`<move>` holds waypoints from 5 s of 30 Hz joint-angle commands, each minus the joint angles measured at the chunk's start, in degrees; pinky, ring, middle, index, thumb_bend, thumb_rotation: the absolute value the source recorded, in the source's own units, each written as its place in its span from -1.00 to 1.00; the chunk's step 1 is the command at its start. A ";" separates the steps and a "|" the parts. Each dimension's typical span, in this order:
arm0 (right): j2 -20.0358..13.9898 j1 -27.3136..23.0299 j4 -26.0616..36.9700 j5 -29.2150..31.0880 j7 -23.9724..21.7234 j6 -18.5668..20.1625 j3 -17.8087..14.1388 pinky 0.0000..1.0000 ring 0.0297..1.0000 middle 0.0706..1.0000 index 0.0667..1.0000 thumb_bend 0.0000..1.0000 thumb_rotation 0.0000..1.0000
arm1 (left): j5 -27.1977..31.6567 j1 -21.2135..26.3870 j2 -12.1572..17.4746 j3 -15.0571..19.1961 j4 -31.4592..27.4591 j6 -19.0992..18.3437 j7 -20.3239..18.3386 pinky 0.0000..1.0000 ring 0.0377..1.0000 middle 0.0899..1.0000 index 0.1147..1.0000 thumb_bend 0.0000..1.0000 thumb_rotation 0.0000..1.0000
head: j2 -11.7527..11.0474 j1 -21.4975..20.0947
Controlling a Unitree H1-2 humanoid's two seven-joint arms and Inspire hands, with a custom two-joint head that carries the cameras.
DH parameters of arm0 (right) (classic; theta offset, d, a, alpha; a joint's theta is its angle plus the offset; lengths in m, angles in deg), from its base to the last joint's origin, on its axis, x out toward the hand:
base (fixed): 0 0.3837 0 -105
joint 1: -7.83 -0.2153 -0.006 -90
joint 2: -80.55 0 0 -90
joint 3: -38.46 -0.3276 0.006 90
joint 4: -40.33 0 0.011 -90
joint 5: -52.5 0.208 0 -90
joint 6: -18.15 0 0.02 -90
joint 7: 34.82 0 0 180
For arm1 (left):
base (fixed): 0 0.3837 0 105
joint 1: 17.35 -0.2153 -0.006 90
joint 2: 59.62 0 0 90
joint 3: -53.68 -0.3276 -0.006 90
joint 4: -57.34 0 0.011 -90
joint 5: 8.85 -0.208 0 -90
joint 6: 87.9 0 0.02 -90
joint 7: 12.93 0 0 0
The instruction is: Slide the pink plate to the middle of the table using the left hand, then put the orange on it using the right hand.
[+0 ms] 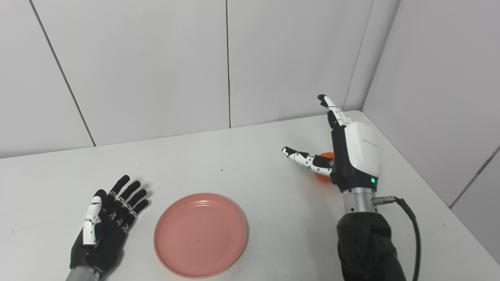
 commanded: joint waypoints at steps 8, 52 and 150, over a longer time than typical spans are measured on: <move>-5.24 -1.11 -2.45 -3.64 0.42 0.65 -2.40 0.48 0.68 0.77 0.79 0.76 -0.25 | 1.40 0.00 0.85 0.72 2.34 -0.79 -0.09 0.78 0.73 0.74 0.72 -0.36 1.00 | -0.30 -1.70; -7.68 -4.10 -20.45 -0.52 -1.72 6.28 0.90 0.37 0.59 0.71 0.77 0.98 -0.11 | 3.19 0.44 2.42 1.26 2.24 -1.53 0.09 0.77 0.72 0.72 0.71 -0.35 1.00 | 1.48 -2.09; -1.52 -11.23 3.07 -5.76 -7.55 6.30 15.19 -0.52 -0.39 -0.25 -0.02 0.05 -1.00 | -0.29 -1.00 0.59 -1.97 -0.79 -0.85 2.48 0.71 0.69 0.70 0.67 -0.32 1.00 | 3.91 8.17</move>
